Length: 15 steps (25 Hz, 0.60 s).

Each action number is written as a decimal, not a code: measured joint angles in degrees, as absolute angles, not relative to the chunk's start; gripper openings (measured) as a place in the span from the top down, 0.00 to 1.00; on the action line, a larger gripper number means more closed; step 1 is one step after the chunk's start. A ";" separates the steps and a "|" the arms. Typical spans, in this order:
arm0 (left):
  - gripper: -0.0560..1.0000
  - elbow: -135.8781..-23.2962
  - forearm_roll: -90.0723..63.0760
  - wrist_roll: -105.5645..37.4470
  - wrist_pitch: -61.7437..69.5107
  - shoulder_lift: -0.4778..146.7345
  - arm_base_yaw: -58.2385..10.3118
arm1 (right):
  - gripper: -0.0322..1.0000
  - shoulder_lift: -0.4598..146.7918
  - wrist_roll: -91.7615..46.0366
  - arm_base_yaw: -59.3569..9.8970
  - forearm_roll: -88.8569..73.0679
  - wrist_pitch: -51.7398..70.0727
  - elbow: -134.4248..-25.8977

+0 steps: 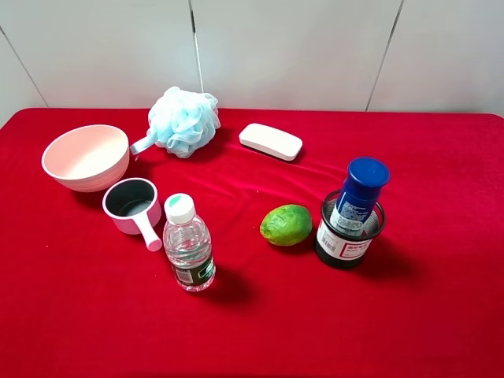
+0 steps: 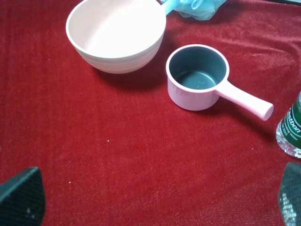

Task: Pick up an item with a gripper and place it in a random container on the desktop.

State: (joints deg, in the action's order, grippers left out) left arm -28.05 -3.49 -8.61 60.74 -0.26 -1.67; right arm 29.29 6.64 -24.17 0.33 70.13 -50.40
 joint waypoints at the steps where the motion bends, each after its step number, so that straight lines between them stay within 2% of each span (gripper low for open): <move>1: 0.01 -28.05 -3.49 -8.61 60.74 -0.26 -1.67 | 0.30 27.77 6.64 -22.06 0.33 70.13 -49.22; 9: 0.01 -28.05 -3.49 -8.61 60.74 -0.26 -1.67 | 0.30 15.63 5.68 -7.76 0.39 70.13 -41.80; 15: 0.01 -28.05 -3.49 -8.61 60.74 -0.26 -1.67 | 0.30 6.66 1.99 -3.50 1.06 68.34 -37.30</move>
